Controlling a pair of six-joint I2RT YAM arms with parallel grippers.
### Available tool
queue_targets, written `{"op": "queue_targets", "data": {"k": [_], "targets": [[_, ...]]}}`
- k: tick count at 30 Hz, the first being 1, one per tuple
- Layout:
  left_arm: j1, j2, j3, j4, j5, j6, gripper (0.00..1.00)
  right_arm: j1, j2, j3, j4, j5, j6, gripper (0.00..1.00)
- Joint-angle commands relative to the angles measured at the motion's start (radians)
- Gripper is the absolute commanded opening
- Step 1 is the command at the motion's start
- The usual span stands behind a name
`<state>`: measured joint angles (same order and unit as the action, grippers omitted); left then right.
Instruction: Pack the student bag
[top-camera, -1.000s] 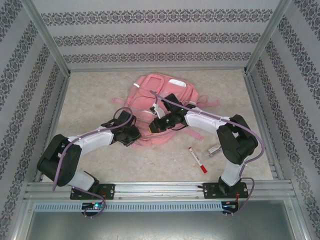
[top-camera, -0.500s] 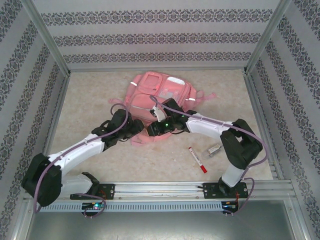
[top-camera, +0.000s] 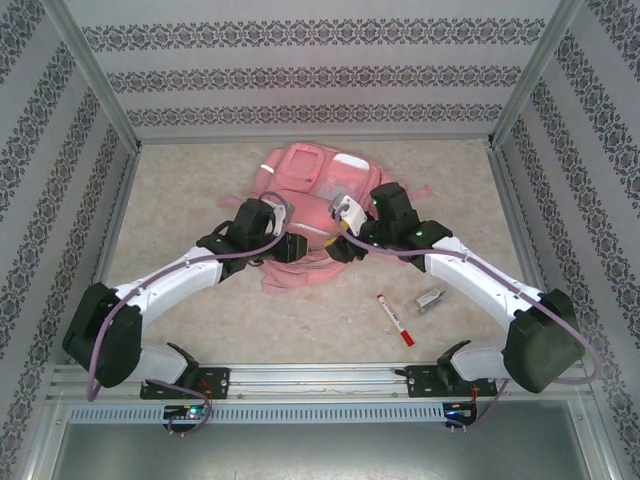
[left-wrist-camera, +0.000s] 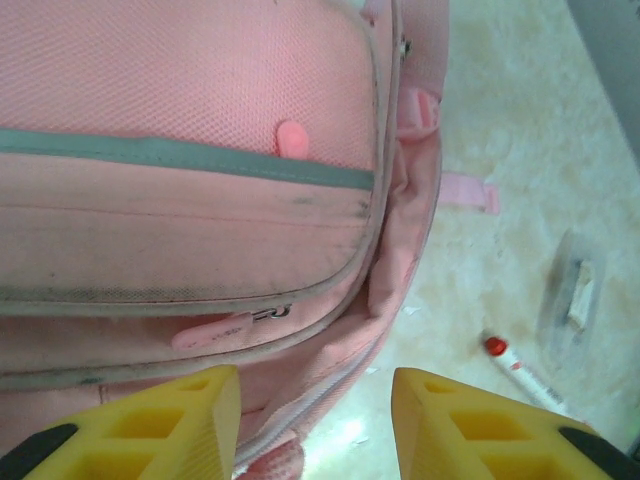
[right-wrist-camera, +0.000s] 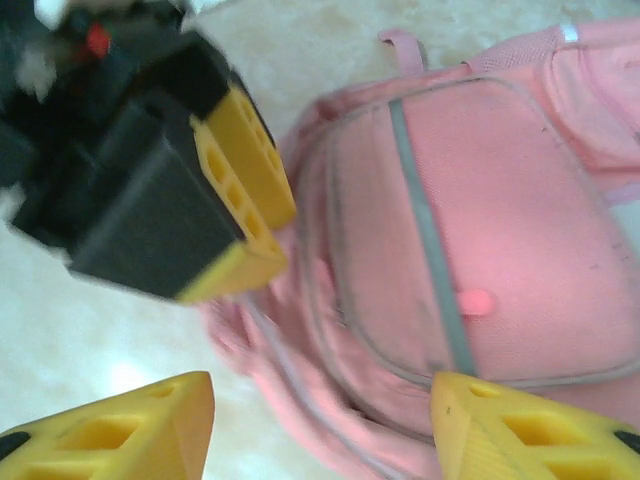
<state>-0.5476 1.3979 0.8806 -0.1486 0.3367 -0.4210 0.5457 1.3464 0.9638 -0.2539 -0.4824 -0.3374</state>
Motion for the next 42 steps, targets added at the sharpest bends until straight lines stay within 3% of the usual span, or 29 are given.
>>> {"op": "queue_targets", "data": {"k": [1, 4, 11, 14, 17, 19, 23, 28, 30, 35, 42], "targets": [[0.006, 0.01, 0.039, -0.052, 0.012, 0.179, 0.44, -0.001, 0.055, -0.031, -0.016, -0.031, -0.45, 0.6], [0.024, -0.018, 0.044, -0.073, 0.008, 0.231, 0.45, 0.006, 0.123, 0.0, 0.005, -0.017, -0.57, 0.57], [0.072, -0.084, -0.006, -0.055, 0.025, 0.367, 0.88, 0.039, 0.264, 0.059, 0.104, 0.098, -0.717, 0.58], [0.124, -0.065, 0.011, -0.058, 0.091, 0.422, 0.98, 0.043, 0.309, 0.058, 0.158, 0.154, -0.744, 0.57], [0.209, -0.016, 0.029, -0.036, 0.265, 0.422, 0.89, 0.048, 0.344, 0.056, 0.226, 0.201, -0.747, 0.55], [0.241, 0.018, 0.042, -0.032, 0.3, 0.436, 0.82, 0.055, 0.365, 0.062, 0.229, 0.228, -0.769, 0.51], [0.246, 0.036, 0.059, -0.052, 0.363, 0.584, 0.78, 0.058, 0.376, 0.009, 0.349, 0.281, -0.784, 0.42], [0.245, 0.036, 0.04, -0.071, 0.468, 0.802, 0.74, 0.043, 0.336, 0.006, 0.367, 0.212, -0.717, 0.07], [0.246, 0.05, 0.045, -0.099, 0.461, 0.868, 0.73, 0.032, 0.314, 0.007, 0.369, 0.161, -0.681, 0.0], [0.245, 0.119, 0.092, -0.107, 0.395, 0.958, 0.64, 0.017, 0.284, 0.012, 0.373, 0.057, -0.61, 0.0], [0.245, 0.19, 0.074, 0.057, 0.455, 1.052, 0.56, 0.016, 0.28, 0.014, 0.395, -0.034, -0.545, 0.0]]}}
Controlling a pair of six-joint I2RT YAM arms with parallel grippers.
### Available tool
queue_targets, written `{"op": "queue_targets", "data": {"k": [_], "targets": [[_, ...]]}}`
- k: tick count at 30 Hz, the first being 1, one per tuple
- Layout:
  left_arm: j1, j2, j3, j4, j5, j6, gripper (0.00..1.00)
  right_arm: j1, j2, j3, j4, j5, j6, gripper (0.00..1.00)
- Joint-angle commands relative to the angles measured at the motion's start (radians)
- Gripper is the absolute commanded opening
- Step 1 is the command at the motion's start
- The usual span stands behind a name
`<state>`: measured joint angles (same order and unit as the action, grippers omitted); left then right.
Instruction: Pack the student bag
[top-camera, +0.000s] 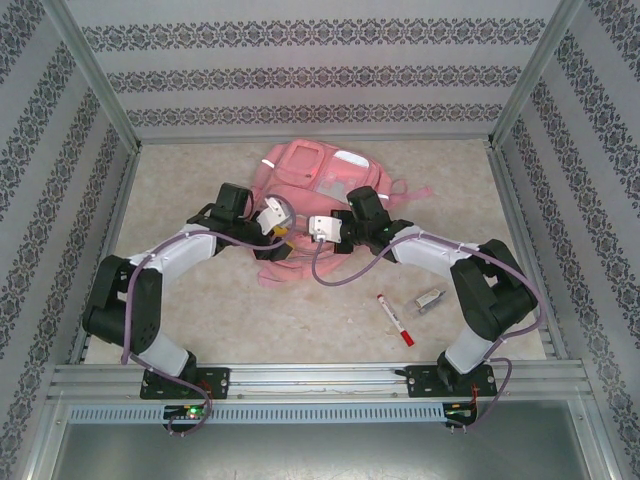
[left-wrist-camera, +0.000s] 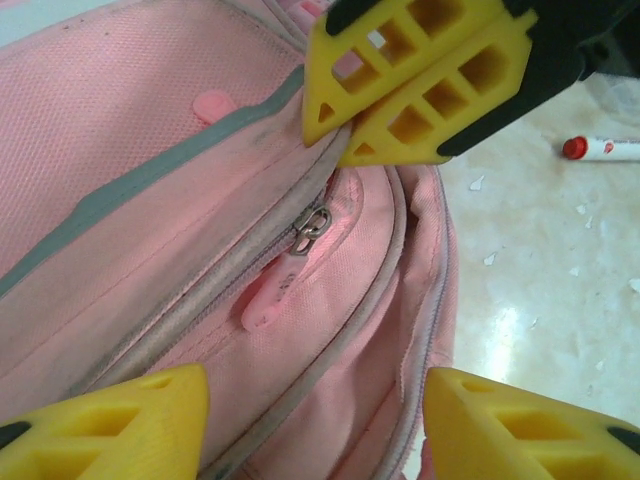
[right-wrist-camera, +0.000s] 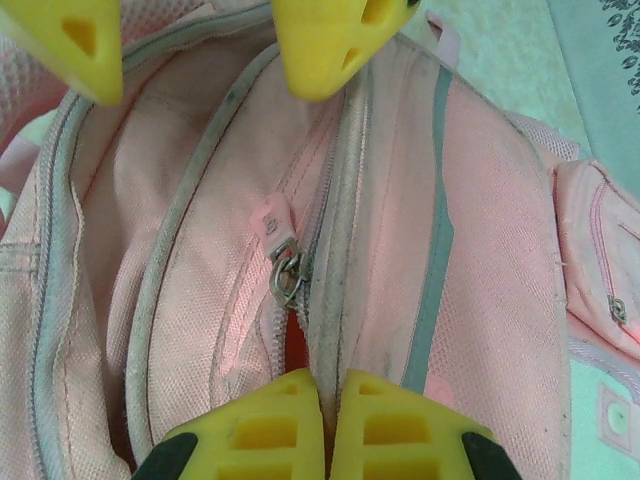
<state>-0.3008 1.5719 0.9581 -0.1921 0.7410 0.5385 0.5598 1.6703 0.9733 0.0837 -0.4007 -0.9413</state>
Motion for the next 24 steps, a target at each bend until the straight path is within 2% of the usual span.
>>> {"op": "queue_targets", "data": {"k": [1, 4, 11, 15, 18, 22, 24], "targets": [[-0.003, 0.024, -0.01, 0.128, 0.067, 0.119, 0.55, 0.003, -0.049, 0.001, 0.064, -0.127, 0.068, 0.0], [-0.009, 0.047, -0.015, 0.121, 0.136, 0.279, 0.5, 0.009, -0.064, -0.007, 0.073, -0.146, 0.078, 0.0], [-0.01, 0.11, -0.008, 0.203, 0.132, 0.262, 0.48, 0.018, -0.08, -0.025, 0.096, -0.17, 0.101, 0.0], [-0.025, 0.114, -0.037, 0.274, 0.072, 0.254, 0.4, 0.018, -0.079, -0.026, 0.119, -0.178, 0.132, 0.0], [-0.038, 0.116, -0.032, 0.255, 0.058, 0.264, 0.32, 0.02, -0.082, -0.03, 0.136, -0.172, 0.155, 0.0], [-0.06, 0.102, -0.054, 0.245, 0.028, 0.298, 0.29, 0.016, -0.087, -0.04, 0.145, -0.164, 0.164, 0.0], [-0.06, 0.112, -0.044, 0.245, -0.037, 0.274, 0.26, 0.015, -0.092, -0.046, 0.143, -0.165, 0.16, 0.0]]}}
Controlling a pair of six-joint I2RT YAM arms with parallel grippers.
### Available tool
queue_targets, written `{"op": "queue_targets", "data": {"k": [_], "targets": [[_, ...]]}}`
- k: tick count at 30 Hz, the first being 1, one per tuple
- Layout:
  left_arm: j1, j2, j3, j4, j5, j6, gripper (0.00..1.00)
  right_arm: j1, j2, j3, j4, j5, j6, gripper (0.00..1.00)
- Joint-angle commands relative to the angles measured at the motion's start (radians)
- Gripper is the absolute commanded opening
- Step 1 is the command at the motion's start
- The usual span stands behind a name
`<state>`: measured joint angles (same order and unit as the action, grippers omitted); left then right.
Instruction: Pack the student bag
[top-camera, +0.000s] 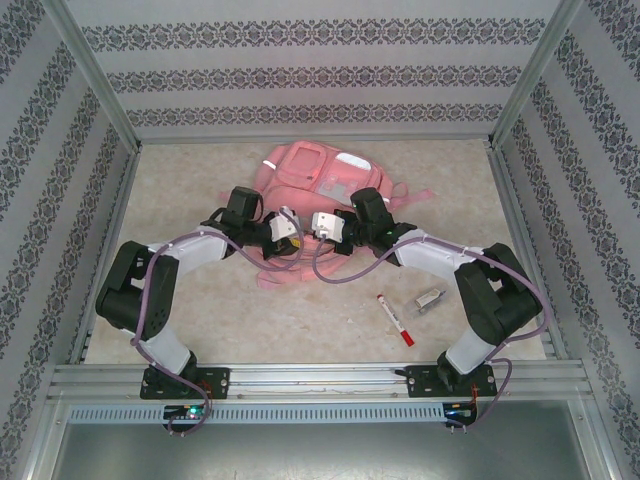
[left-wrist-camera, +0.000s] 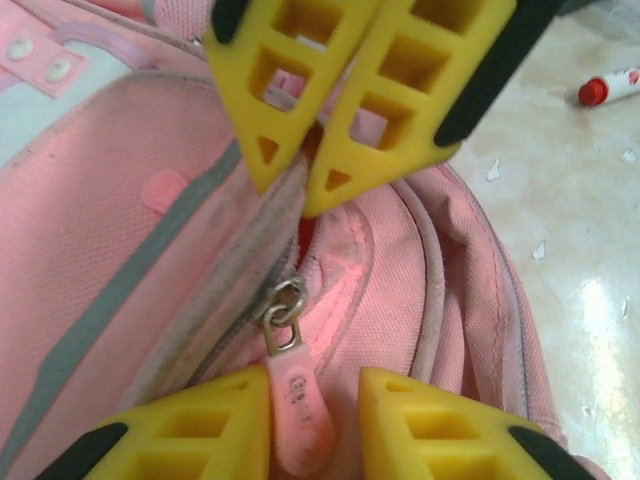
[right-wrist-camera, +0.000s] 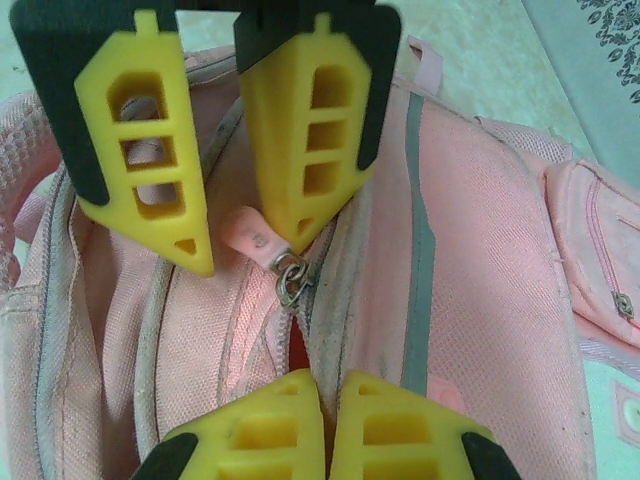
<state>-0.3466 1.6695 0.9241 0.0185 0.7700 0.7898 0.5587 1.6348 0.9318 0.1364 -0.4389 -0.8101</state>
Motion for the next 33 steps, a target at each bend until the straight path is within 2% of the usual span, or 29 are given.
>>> {"op": "queue_targets", "data": {"k": [1, 4, 8, 10, 12, 13, 16, 21, 24, 29, 31, 33], "targets": [[-0.015, 0.026, 0.006, 0.021, -0.101, 0.017, 0.27, 0.018, -0.059, -0.007, 0.091, -0.133, 0.026, 0.0], [-0.016, 0.064, 0.06, -0.014, -0.143, 0.001, 0.33, 0.029, -0.06, -0.007, 0.093, -0.143, 0.031, 0.0], [-0.026, 0.081, 0.066, 0.036, -0.107, -0.009, 0.3, 0.043, -0.053, -0.013, 0.098, -0.155, 0.033, 0.0], [-0.027, 0.078, 0.059, 0.056, -0.081, -0.005, 0.23, 0.045, -0.052, -0.016, 0.099, -0.151, 0.032, 0.0], [-0.027, 0.068, 0.044, 0.081, -0.081, -0.008, 0.04, 0.043, -0.055, -0.024, 0.095, -0.139, 0.023, 0.0], [-0.025, 0.062, 0.037, 0.089, -0.093, -0.012, 0.0, 0.04, -0.059, -0.029, 0.091, -0.132, 0.011, 0.0], [-0.018, 0.038, 0.031, 0.088, -0.136, -0.036, 0.0, 0.028, -0.086, -0.06, 0.086, -0.097, -0.033, 0.0], [0.033, -0.008, 0.035, 0.069, -0.187, -0.163, 0.0, -0.006, -0.128, -0.108, 0.049, -0.047, -0.097, 0.0], [0.059, -0.048, -0.008, 0.072, -0.233, -0.144, 0.0, -0.032, -0.148, -0.126, 0.051, -0.009, -0.109, 0.0], [0.072, -0.07, -0.021, -0.054, -0.364, -0.044, 0.0, -0.062, -0.153, -0.14, 0.074, 0.017, -0.118, 0.0], [0.073, -0.091, -0.038, -0.05, -0.399, -0.064, 0.0, -0.066, -0.151, -0.142, 0.077, 0.022, -0.108, 0.0], [0.072, -0.113, -0.044, -0.066, -0.384, -0.082, 0.0, -0.073, -0.139, -0.135, 0.078, 0.03, -0.065, 0.0]]}}
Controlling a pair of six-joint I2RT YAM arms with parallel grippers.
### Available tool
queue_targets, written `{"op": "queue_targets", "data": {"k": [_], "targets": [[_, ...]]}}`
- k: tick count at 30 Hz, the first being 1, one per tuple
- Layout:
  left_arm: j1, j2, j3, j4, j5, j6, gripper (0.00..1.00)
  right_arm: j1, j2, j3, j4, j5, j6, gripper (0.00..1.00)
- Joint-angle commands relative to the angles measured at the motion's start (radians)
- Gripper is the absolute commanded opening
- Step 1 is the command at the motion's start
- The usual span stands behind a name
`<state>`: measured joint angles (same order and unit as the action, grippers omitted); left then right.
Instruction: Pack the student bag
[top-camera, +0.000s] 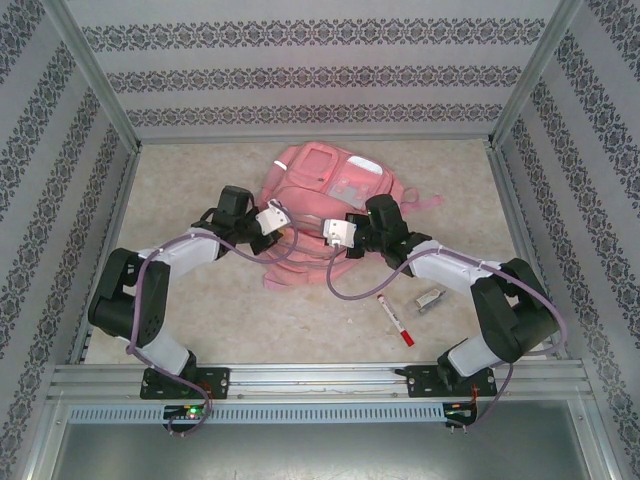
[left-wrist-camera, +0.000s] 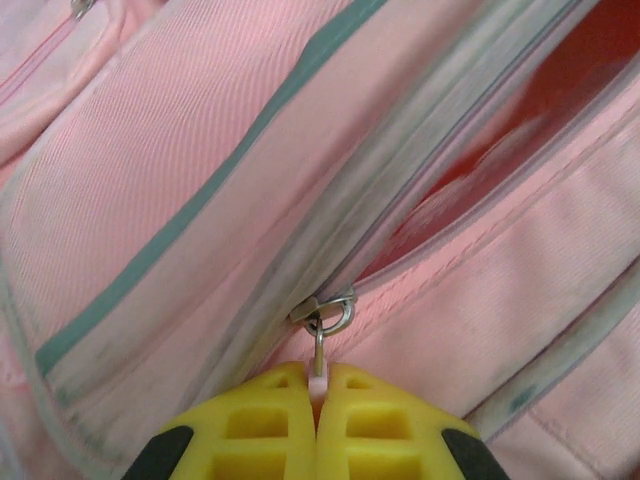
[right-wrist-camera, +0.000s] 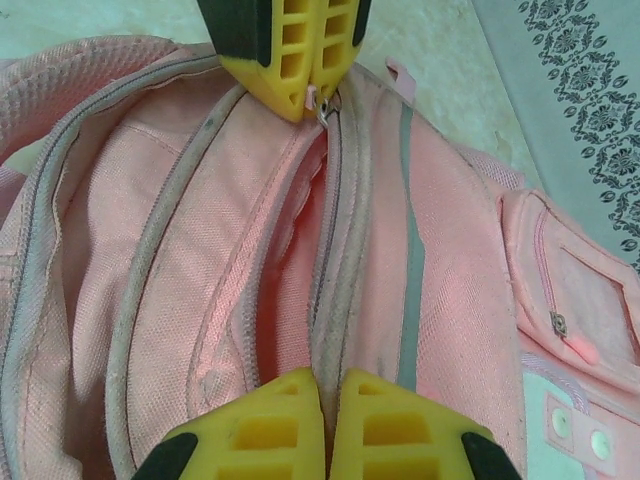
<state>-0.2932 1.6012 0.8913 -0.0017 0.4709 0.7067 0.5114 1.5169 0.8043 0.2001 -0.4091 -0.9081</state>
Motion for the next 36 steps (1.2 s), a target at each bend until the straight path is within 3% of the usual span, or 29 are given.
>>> {"op": "queue_targets", "data": {"k": [1, 4, 7, 10, 14, 19, 24, 31, 36], "targets": [[0.018, -0.06, -0.009, -0.068, -0.049, -0.014, 0.0, -0.029, -0.014, 0.001, 0.013, 0.009, 0.075, 0.09], [0.006, -0.122, -0.03, -0.068, 0.045, -0.096, 0.0, -0.03, -0.031, 0.029, -0.029, -0.047, 0.188, 0.33], [-0.043, -0.184, -0.053, -0.06, 0.033, -0.147, 0.0, -0.006, -0.08, 0.014, 0.022, -0.146, 0.346, 0.51], [-0.064, -0.23, -0.063, -0.052, 0.057, -0.227, 0.0, 0.076, -0.097, 0.016, 0.035, -0.08, 0.434, 0.44], [-0.076, -0.263, -0.083, -0.03, 0.103, -0.334, 0.0, 0.163, -0.041, 0.033, 0.059, 0.009, 0.445, 0.5], [-0.082, -0.283, -0.125, -0.005, 0.106, -0.351, 0.0, 0.167, 0.061, 0.094, 0.049, 0.033, 0.44, 0.55], [-0.054, -0.251, -0.115, -0.053, 0.018, -0.3, 0.0, 0.172, 0.119, 0.138, -0.023, 0.12, 0.341, 0.39], [0.059, -0.239, -0.078, -0.091, -0.057, -0.275, 0.0, 0.176, 0.098, 0.178, -0.162, 0.14, 0.12, 0.03], [0.159, -0.208, -0.058, -0.153, -0.114, -0.239, 0.0, 0.123, 0.069, 0.185, -0.215, 0.034, 0.011, 0.0]]}}
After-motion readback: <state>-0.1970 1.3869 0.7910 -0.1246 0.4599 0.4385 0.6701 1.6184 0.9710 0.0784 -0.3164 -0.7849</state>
